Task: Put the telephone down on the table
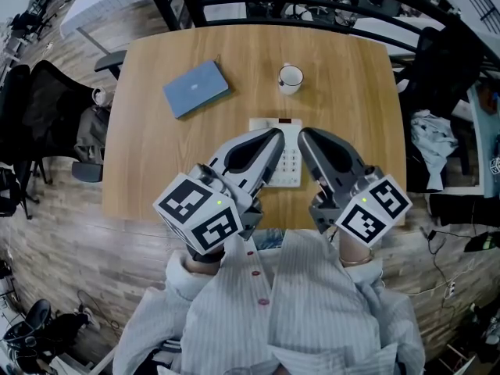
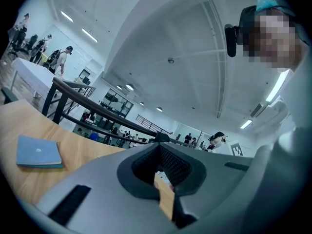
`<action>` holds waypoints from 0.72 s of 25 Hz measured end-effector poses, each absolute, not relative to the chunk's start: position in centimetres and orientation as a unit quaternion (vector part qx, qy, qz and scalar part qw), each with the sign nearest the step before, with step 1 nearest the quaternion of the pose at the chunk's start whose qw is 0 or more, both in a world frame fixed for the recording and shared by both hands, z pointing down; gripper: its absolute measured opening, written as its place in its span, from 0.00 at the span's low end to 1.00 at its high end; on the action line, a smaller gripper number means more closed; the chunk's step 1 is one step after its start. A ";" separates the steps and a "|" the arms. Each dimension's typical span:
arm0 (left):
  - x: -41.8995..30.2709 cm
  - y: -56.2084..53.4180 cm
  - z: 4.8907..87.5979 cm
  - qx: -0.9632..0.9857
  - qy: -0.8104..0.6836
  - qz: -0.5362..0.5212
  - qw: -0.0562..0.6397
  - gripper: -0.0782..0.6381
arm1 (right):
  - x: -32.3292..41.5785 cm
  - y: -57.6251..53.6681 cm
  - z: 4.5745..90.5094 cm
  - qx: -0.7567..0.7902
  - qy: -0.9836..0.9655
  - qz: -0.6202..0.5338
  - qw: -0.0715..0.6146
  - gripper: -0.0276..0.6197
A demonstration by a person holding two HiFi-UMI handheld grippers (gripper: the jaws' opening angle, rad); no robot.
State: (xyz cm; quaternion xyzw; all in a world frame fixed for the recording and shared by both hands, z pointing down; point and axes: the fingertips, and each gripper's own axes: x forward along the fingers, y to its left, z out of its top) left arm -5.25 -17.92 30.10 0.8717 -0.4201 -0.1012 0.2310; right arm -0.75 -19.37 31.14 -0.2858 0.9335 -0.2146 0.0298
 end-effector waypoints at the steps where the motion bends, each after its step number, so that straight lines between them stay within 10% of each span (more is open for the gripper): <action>1: -5.2 -17.9 30.1 0.872 -0.421 -0.099 0.229 0.12 | -0.8 -19.4 31.2 -0.285 0.934 -0.215 0.029 0.10; 18: -4.9 -18.1 31.0 0.876 -0.419 -0.087 0.224 0.12 | -0.6 -19.5 31.9 -0.292 0.930 -0.223 0.024 0.10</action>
